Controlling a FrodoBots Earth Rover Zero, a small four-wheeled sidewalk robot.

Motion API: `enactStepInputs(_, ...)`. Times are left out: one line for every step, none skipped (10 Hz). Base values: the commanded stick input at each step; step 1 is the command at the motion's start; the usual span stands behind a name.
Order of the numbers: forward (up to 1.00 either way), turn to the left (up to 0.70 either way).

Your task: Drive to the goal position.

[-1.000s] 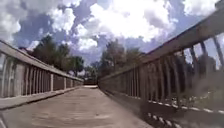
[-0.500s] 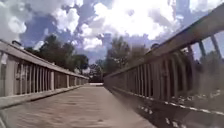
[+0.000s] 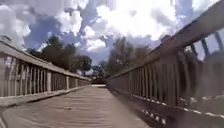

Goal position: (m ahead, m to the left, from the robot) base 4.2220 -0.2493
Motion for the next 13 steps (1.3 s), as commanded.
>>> enactStepInputs(0.70, 0.35)
enactStepInputs(0.70, 0.35)
enactStepInputs(0.70, 0.35)
enactStepInputs(0.70, 0.29)
enactStepInputs(0.70, 0.20)
enactStepInputs(0.70, 0.12)
enactStepInputs(0.70, 0.03)
enactStepInputs(0.70, 0.00)
enactStepInputs(0.70, 0.00)
enactStepInputs(0.70, 0.00)
enactStepInputs(0.70, 0.00)
enactStepInputs(0.70, 0.00)
enactStepInputs(0.70, 0.00)
